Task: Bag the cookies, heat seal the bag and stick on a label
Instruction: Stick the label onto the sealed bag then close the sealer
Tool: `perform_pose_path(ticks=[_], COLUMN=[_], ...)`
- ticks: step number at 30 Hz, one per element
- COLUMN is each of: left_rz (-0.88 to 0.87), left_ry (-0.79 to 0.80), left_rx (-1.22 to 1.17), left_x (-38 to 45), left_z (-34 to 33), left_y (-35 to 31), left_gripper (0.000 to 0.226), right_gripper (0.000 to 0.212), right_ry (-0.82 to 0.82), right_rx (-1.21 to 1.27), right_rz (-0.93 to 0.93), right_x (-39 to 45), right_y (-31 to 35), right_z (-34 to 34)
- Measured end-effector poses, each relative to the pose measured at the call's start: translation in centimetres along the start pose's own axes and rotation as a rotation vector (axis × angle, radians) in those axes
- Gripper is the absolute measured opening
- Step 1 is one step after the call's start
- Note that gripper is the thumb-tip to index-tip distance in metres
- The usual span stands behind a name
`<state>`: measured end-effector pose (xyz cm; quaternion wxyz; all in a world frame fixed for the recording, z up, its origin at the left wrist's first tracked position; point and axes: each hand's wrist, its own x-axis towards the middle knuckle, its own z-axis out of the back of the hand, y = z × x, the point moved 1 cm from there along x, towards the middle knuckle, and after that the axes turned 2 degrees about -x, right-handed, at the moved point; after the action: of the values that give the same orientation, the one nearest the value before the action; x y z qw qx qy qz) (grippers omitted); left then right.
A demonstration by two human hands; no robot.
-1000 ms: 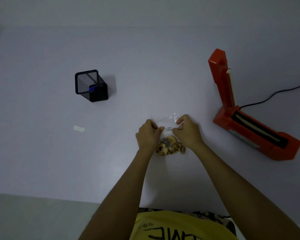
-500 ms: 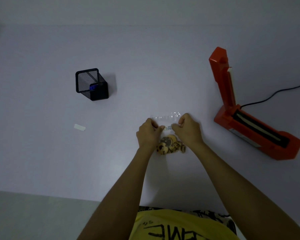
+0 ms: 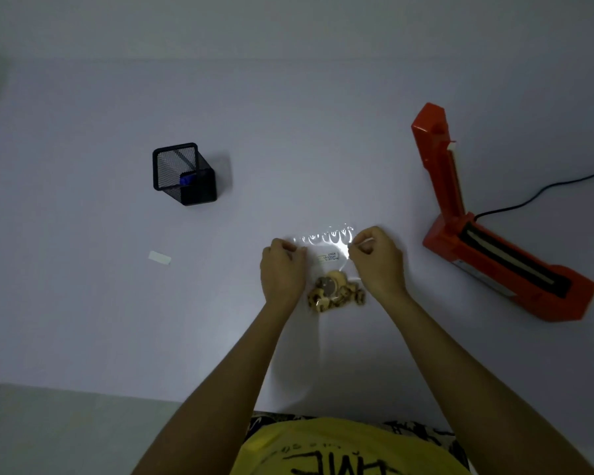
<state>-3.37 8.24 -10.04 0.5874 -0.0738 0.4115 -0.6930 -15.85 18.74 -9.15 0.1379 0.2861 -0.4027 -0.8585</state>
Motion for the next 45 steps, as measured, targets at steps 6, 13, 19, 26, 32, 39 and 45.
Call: perform_pose_path(ticks=[6,13,19,26,32,39,45], left_rz=[0.137,0.172,0.132,0.067,0.027,-0.036,-0.092], left_ry=[0.101,0.148,0.044,0.066,0.083,0.028,0.017], left_rx=[0.038,-0.083,-0.325,-0.327,-0.276,-0.172,-0.210], left_x=[-2.0,-2.0,4.3,14.2,16.8,15.7,9.5], left_z=[1.0,0.5,2.1,2.6,2.5,3.3,4.2], left_y=[2.4,1.9,-2.2,-6.4,-7.3,-7.6,-7.2], left_gripper=[0.032,0.033,0.021,0.032,0.037,0.050,0.045], right_gripper=[0.024,0.010,0.006,0.020,0.021,0.028,0.033], right_ry=[-0.031,0.122,0.097,-0.058,-0.146,-0.059,0.193], right_rx=[-0.106,0.139,0.363,0.345,0.157,0.023,-0.214], right_rz=[-0.075,-0.252,-0.255,-0.239,-0.133,-0.011,0.142], right_x=[-2.2,-1.9,4.9,13.9,15.5,13.6,4.0], right_y=[-1.9,-2.4,2.3,7.3,8.2,8.4,5.4], right_z=[1.2,-0.5,-2.7,-5.5,-6.6,-5.3,-2.1])
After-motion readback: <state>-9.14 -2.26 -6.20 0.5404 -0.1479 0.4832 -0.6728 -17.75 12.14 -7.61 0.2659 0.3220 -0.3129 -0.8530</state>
